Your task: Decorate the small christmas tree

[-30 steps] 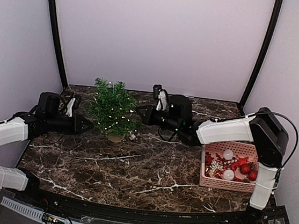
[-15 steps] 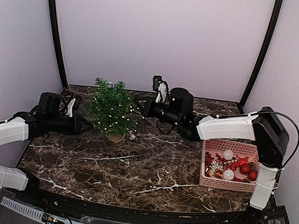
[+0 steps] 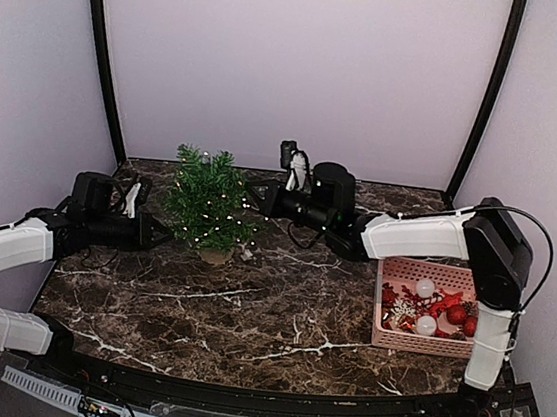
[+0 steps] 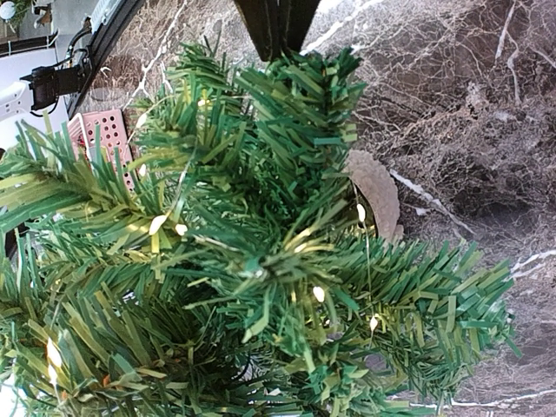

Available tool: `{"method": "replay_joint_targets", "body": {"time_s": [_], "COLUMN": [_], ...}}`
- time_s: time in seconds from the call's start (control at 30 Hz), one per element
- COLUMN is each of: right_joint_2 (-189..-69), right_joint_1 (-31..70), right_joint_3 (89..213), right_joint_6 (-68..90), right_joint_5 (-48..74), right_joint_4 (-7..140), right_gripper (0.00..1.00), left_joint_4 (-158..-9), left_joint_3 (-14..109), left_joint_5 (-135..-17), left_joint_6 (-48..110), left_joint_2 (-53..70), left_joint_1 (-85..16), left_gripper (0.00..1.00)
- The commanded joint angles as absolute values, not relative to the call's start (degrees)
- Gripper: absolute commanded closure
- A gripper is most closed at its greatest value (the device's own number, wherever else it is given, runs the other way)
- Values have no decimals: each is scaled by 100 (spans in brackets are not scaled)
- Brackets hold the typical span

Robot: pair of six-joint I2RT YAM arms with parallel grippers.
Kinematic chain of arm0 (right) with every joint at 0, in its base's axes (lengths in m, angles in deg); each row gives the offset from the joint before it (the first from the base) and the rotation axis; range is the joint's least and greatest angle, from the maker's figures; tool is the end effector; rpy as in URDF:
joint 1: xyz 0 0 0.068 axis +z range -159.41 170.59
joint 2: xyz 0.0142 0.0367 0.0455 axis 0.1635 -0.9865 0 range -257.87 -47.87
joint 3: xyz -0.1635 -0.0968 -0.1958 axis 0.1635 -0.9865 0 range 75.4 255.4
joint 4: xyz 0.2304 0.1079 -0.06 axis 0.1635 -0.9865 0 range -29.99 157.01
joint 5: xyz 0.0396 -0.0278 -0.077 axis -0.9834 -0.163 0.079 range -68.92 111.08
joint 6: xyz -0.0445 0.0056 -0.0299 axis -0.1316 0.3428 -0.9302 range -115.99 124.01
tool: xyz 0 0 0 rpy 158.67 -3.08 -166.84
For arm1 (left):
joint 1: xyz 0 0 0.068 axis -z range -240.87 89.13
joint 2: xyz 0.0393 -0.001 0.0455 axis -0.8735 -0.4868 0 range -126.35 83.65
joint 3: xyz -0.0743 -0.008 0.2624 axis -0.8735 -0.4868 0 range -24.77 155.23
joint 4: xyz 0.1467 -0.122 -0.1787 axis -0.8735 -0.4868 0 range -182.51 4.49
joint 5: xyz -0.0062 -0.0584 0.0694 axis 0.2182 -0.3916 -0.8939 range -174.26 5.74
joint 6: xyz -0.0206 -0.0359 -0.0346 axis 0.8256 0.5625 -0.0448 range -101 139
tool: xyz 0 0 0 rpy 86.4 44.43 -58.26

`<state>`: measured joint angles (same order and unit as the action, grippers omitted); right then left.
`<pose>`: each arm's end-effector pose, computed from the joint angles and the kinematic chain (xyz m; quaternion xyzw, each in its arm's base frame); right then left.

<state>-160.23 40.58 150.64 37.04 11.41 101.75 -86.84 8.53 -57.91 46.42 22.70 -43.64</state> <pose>0.2918 0.3569 0.2532 -0.1638 0.7026 0.5027 0.4763 0.2144 -0.0831 0.2325 0.0407 0.8458 -0.3694 0.3827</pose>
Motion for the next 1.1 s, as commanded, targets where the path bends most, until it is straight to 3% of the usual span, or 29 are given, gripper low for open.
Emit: {"method": "replay_joint_targets", "body": {"time_s": [0.0,0.6,0.63,0.7,0.83,1.07], "right_joint_2": [-16270,-16530,-16469,-16341,-16030,-15396], "right_joint_1": [4117,4192,4194,4196,4187,4159], "right_joint_3": [15422,15933,15895,15816,15619,14988], "right_joint_6": [3599,3307,3290,3257,3178,3113], "right_joint_5": [1016,788,809,866,1011,1339], "right_joint_4": [10239,9616,9623,9633,9636,9804], "right_gripper": [100,100,97,91,77,64], "left_joint_4": [-8569,-8569,-8573,-8598,-8751,-9103], "left_joint_3": [793,810,817,819,842,889], "left_joint_5": [-5800,-5853,-5861,-5894,-6104,-6440], "left_joint_6": [4555,4551,4553,4543,4502,4412], "left_joint_2": [2300,2330,2338,2390,2588,2910], "left_joint_1": [-4391,-4391,-4391,-4391,-4391,-4408], "left_gripper": [100,100,98,93,71,55]}}
